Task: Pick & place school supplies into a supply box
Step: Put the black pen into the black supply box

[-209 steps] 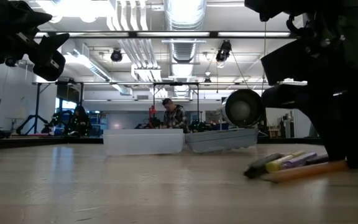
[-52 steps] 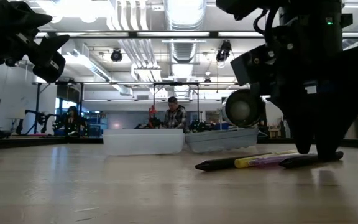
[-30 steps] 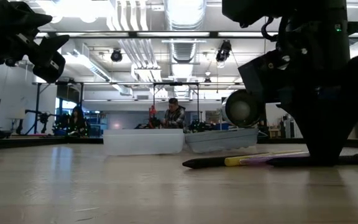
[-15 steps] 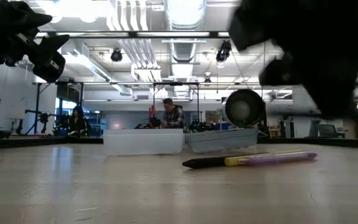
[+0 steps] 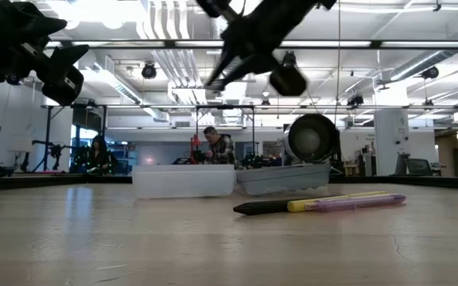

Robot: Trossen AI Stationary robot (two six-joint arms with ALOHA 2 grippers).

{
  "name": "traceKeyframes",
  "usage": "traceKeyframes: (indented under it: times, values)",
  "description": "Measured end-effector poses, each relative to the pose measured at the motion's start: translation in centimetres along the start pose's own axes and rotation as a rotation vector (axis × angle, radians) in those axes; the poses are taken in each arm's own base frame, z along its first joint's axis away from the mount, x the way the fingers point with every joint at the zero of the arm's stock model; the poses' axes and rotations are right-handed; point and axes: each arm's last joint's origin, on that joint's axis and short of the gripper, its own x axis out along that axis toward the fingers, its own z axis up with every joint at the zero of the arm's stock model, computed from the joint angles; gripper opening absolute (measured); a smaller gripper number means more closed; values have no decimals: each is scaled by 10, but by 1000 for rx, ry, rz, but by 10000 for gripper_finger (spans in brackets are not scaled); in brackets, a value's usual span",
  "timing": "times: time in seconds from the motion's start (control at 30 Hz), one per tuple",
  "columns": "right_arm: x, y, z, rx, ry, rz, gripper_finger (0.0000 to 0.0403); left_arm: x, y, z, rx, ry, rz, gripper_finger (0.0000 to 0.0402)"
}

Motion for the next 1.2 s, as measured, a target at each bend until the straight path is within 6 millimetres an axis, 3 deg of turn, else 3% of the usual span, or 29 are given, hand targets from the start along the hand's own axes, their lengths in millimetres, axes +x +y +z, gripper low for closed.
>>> traceKeyframes:
  times: [0.2, 0.37, 0.77, 0.87, 0.97, 1.07, 1.2]
  values:
    - [47, -24, 30, 113, -40, -46, 14, 0, 0, 0, -1, 4, 2, 169]
    - [70, -34, 40, 174, -41, -30, 36, 0, 0, 0, -1, 5, 2, 169]
    - [63, -14, 62, 105, -175, 7, 99, 0, 0, -1, -1, 6, 2, 169]
    - [55, -4, 65, -27, -159, 6, 123, 0, 0, -1, -1, 6, 2, 169]
    - [35, 14, 57, -303, -118, -38, 139, 0, 0, -1, -1, 6, 2, 169]
    - [13, 23, 35, -612, 28, -176, 145, 0, 0, -1, -1, 6, 2, 169]
    - [-6, 17, -8, -950, 306, -377, 142, 0, 0, -1, -1, 6, 2, 169]
